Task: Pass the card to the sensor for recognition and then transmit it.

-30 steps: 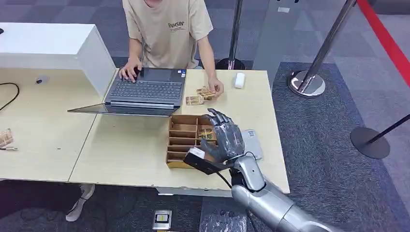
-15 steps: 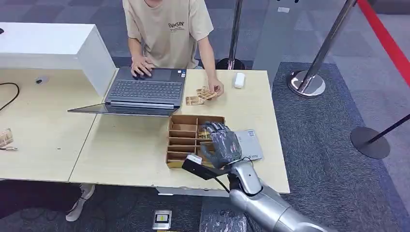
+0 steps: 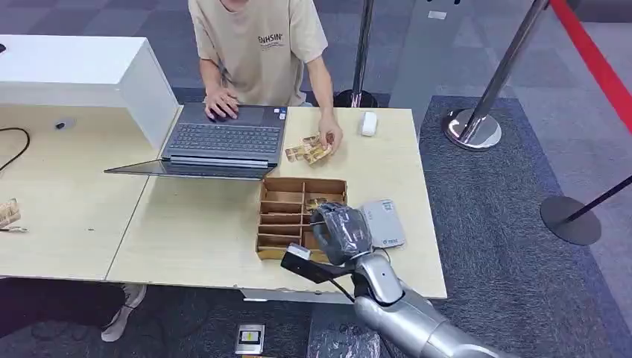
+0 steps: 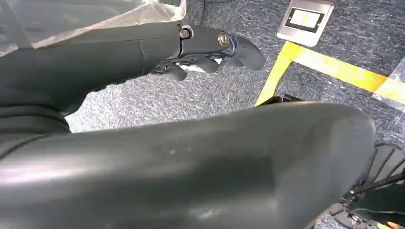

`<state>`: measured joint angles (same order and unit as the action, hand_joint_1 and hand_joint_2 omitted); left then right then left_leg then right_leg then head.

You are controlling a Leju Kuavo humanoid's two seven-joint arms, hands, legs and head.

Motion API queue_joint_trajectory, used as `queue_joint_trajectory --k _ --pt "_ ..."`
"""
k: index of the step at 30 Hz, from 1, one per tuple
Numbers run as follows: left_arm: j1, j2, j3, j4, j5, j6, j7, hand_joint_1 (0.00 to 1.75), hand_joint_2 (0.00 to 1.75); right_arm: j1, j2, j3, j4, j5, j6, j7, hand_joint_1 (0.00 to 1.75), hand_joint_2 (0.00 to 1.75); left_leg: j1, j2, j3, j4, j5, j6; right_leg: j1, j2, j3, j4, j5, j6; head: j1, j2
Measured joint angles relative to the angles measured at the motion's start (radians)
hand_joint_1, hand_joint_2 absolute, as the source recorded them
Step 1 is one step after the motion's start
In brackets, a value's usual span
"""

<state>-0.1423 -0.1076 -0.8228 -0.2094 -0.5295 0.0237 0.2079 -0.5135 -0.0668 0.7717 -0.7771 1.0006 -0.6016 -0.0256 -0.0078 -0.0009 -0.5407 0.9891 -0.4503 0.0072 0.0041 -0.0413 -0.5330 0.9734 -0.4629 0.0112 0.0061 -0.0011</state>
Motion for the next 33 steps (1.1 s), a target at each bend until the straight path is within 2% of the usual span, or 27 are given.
queue_joint_trajectory --k 11,17,21,24,29,33 --pt "0.0 0.0 0.0 0.0 -0.001 -0.003 -0.001 0.0 0.0 -0.011 0.004 0.007 0.006 0.0 0.005 -0.002 1.75 1.75 0.0 0.0 0.0 0.0 0.0 0.0 0.0 0.0 0.0 0.0 0.0 0.0 0.0 0.0" --pt "0.0 0.0 0.0 0.0 -0.003 -0.003 -0.002 0.0 0.0 -0.011 0.004 0.009 0.003 -0.036 -0.021 -0.006 1.75 1.75 0.0 0.0 0.0 0.0 0.0 0.0 0.0 0.0 0.0 0.0 0.0 0.0 0.0 0.0" --pt "0.0 0.0 0.0 0.0 -0.008 -0.007 -0.002 0.0 0.0 -0.02 0.003 -0.004 -0.046 -0.143 -0.046 -0.04 1.75 1.75 0.0 0.0 0.0 0.0 0.0 0.0 0.0 0.0 0.0 0.0 0.0 0.0 0.0 0.0" --pt "-0.001 0.0 0.0 0.0 -0.016 -0.016 -0.002 0.0 0.0 -0.062 0.004 -0.026 -0.128 -0.236 -0.035 -0.062 1.75 1.75 0.0 0.001 0.0 0.0 0.0 0.0 0.0 0.0 0.0 0.0 0.0 0.0 0.0 0.0" --pt "-0.004 0.0 0.0 0.0 -0.033 -0.029 -0.011 0.0 0.0 -0.167 0.008 -0.08 -0.256 -0.485 0.06 -0.127 1.75 1.75 0.0 0.001 0.0 0.0 0.0 0.0 0.0 0.0 0.0 0.0 0.0 0.0 0.0 0.0" --pt "-0.008 0.0 0.0 0.0 -0.039 -0.039 -0.017 0.0 0.0 -0.265 0.013 -0.116 -0.282 -0.57 0.114 -0.167 1.75 1.75 0.0 0.001 0.0 0.0 0.0 0.0 0.0 0.0 0.0 0.0 0.0 0.0 0.0 0.0"
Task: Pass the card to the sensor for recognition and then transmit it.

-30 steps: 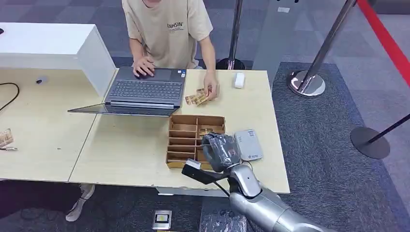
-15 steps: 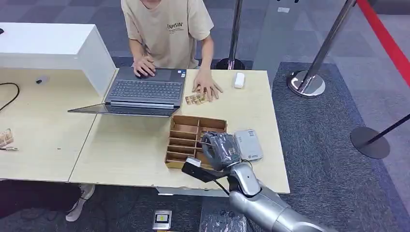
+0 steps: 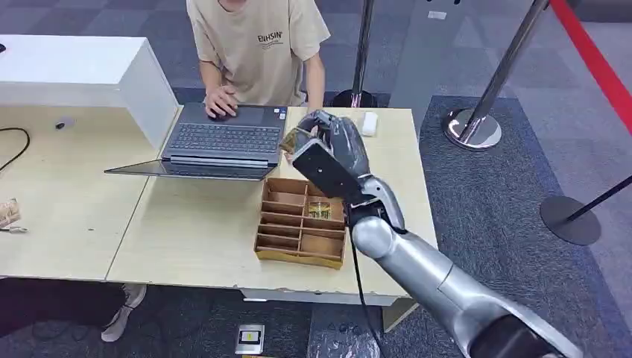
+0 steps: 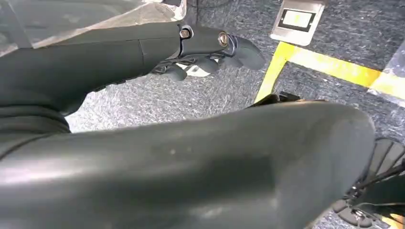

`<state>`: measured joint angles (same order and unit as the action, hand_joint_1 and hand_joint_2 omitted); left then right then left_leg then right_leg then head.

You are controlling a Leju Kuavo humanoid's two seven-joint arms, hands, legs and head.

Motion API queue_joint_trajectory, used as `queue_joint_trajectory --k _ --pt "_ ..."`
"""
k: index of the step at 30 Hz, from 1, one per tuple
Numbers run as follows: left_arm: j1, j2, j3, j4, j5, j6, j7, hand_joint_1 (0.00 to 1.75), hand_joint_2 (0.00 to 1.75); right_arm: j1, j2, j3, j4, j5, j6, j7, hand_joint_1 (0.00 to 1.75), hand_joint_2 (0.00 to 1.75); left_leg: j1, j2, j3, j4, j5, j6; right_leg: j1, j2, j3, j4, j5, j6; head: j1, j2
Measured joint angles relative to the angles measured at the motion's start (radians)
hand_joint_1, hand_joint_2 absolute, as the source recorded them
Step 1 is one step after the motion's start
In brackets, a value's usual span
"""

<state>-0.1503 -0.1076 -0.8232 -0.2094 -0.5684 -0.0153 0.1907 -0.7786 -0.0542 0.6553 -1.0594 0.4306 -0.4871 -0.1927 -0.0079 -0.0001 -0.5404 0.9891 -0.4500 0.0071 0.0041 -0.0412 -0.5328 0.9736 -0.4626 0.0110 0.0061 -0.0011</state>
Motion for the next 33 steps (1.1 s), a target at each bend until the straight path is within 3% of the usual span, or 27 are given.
queue_joint_trajectory --k 3,7,13,18,20,21,23,24,30,33 --pt "-0.004 -0.001 -0.001 0.0 -0.006 -0.003 -0.009 0.0 0.0 -0.061 0.004 -0.011 0.019 -0.01 0.018 -0.023 1.75 1.75 0.0 0.0 -0.001 0.0 0.0 0.0 0.0 0.0 0.0 0.0 0.0 0.0 0.0 0.0" --pt "-0.01 -0.005 -0.001 0.0 -0.009 -0.003 -0.012 0.0 0.0 -0.145 0.022 -0.008 0.108 0.074 -0.01 -0.024 1.75 1.75 0.0 -0.001 -0.001 0.0 0.0 0.0 0.0 0.0 0.0 0.0 0.0 0.0 0.001 0.0" --pt "-0.012 -0.013 -0.002 0.0 -0.01 -0.002 -0.012 0.0 0.0 -0.229 0.057 0.056 0.303 0.423 -0.056 0.111 1.75 1.75 0.0 -0.001 -0.001 0.0 0.0 0.0 0.0 0.0 -0.001 0.0 0.0 0.0 0.0 0.0" --pt "-0.011 -0.017 -0.002 0.0 -0.01 0.0 -0.011 0.0 0.0 -0.266 0.07 0.154 0.421 0.715 -0.033 0.221 1.75 1.75 0.0 -0.001 -0.001 0.0 0.0 0.0 0.0 0.0 -0.001 0.0 0.0 0.0 0.0 0.0" --pt "-0.011 -0.019 -0.002 0.0 -0.008 0.001 -0.011 0.0 0.0 -0.272 0.074 0.188 0.456 0.762 -0.018 0.243 1.75 1.75 0.0 -0.001 -0.001 0.0 0.0 0.0 0.0 0.0 -0.001 0.0 0.0 0.0 0.0 0.0" --pt "-0.011 -0.02 -0.002 0.0 -0.008 0.001 -0.011 0.0 0.0 -0.275 0.075 0.198 0.47 0.768 -0.005 0.25 0.05 1.75 0.0 -0.001 -0.002 0.0 0.0 0.0 0.0 0.0 -0.001 0.0 0.0 0.0 0.0 0.0" --pt "-0.01 -0.02 -0.002 0.0 -0.007 0.001 -0.011 0.0 0.0 -0.28 0.075 0.217 0.5 0.757 0.044 0.256 0.0 1.75 0.0 -0.001 -0.002 0.0 0.0 0.0 0.0 0.0 -0.001 0.0 0.0 0.0 0.0 0.0" --pt "-0.01 -0.02 -0.002 0.0 -0.007 0.001 -0.011 0.0 0.0 -0.28 0.076 0.222 0.511 0.748 0.062 0.258 0.0 0.0 0.0 -0.001 -0.002 0.0 0.0 0.0 0.0 0.0 -0.001 0.0 0.0 0.0 0.0 0.0" --pt "-0.009 -0.02 -0.002 0.0 -0.007 0.001 -0.012 0.0 0.0 -0.279 0.073 0.23 0.555 0.649 0.071 0.245 0.0 0.0 0.0 -0.001 -0.001 0.0 0.0 0.0 0.0 0.0 -0.001 0.0 0.0 0.0 0.0 0.0" --pt "-0.009 -0.02 -0.002 0.0 -0.007 0.003 -0.011 0.0 0.0 -0.277 0.071 0.215 0.564 0.585 0.018 0.223 0.0 0.0 0.0 -0.001 -0.001 0.0 0.0 0.0 0.0 0.0 -0.002 0.0 0.0 0.0 0.0 0.0"
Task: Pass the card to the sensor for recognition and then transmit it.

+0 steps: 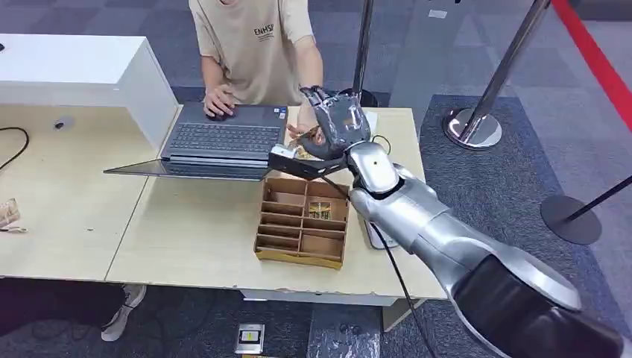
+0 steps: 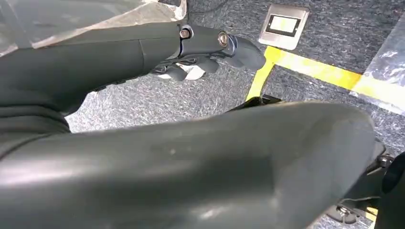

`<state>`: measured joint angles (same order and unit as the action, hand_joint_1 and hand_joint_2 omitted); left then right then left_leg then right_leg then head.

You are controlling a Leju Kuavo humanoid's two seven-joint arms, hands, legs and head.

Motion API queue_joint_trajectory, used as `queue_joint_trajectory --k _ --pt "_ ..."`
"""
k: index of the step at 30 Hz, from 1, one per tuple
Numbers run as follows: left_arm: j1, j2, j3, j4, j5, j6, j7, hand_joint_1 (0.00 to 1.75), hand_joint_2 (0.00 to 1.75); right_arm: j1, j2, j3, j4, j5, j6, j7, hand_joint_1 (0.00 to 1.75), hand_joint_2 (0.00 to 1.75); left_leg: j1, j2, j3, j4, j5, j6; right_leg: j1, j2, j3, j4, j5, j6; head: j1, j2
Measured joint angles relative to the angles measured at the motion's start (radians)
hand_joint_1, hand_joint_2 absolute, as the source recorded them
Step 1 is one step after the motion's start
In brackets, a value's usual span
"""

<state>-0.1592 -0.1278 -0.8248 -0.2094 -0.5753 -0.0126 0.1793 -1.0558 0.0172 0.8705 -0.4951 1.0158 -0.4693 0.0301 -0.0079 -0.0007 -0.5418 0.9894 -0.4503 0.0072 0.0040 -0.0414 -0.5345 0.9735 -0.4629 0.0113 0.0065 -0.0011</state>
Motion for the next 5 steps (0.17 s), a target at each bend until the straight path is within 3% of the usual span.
queue_joint_trajectory --k 5 --pt "0.002 0.0 0.0 0.0 0.01 -0.003 0.009 0.0 0.0 0.003 -0.01 -0.059 -0.011 -0.103 -0.079 -0.043 0.0 0.0 0.0 0.0 0.0 0.0 0.0 0.0 0.0 0.0 0.0 0.0 0.0 0.0 0.0 0.0"
